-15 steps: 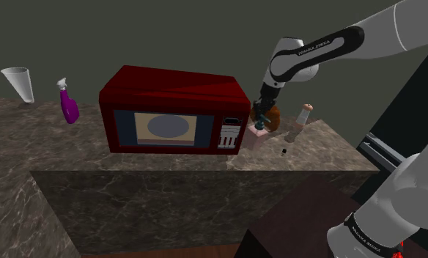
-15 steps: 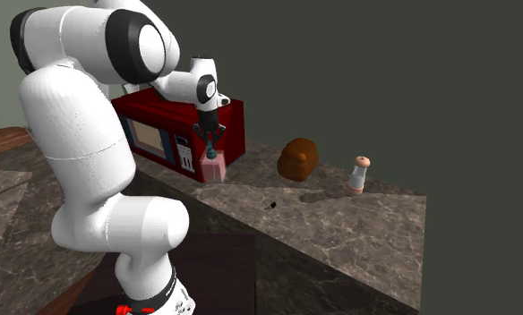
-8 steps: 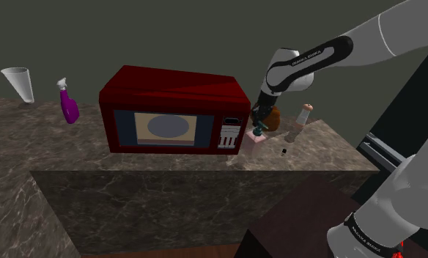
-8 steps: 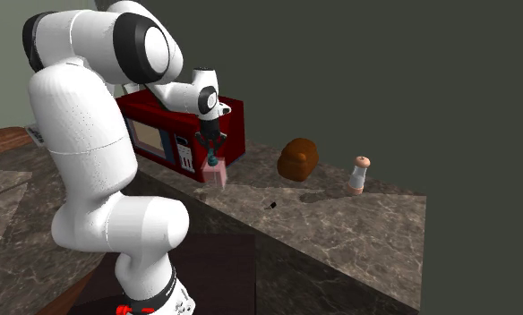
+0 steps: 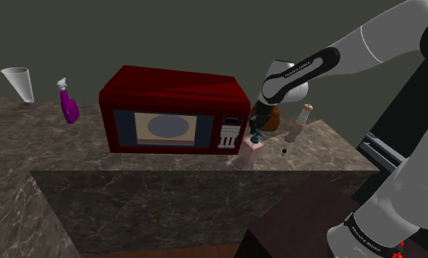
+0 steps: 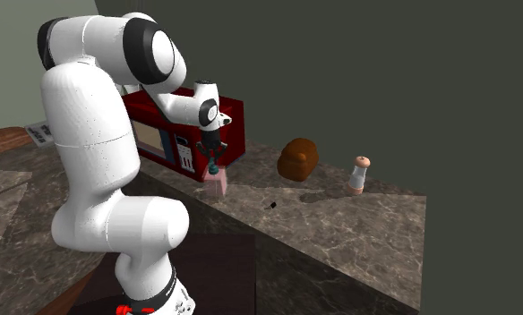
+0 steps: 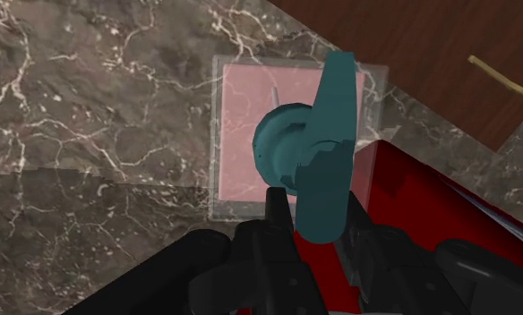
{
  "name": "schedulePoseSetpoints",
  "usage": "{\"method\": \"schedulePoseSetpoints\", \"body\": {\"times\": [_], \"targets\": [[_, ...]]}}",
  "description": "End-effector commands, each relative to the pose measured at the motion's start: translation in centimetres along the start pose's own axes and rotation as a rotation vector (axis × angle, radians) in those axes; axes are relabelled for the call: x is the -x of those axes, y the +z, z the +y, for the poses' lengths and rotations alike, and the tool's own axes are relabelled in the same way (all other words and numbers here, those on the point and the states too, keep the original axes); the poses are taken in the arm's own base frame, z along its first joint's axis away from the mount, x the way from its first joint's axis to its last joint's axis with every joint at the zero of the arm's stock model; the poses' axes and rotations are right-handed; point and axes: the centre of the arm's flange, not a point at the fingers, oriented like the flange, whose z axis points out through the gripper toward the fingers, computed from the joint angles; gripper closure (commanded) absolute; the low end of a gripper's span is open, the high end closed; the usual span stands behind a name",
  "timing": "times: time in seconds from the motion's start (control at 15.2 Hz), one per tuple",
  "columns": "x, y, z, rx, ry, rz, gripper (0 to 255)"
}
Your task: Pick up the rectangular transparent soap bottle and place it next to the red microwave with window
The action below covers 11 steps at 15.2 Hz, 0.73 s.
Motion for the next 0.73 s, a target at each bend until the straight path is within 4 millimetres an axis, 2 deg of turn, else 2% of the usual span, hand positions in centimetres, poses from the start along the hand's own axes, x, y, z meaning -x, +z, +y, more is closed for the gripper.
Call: {"method": "schedulePoseSetpoints", "body": {"times": [0.0, 0.07, 0.59, 0.66], "targets": [[0.00, 0.97, 0.02, 0.000, 0.000, 0.001, 255], [0.03, 1.53, 0.04, 0.000, 0.000, 0.001, 255], [0.03, 1.53, 0.04, 0.000, 0.000, 0.001, 255], [0.03, 1.53, 0.04, 0.000, 0.000, 0.001, 0]]}}
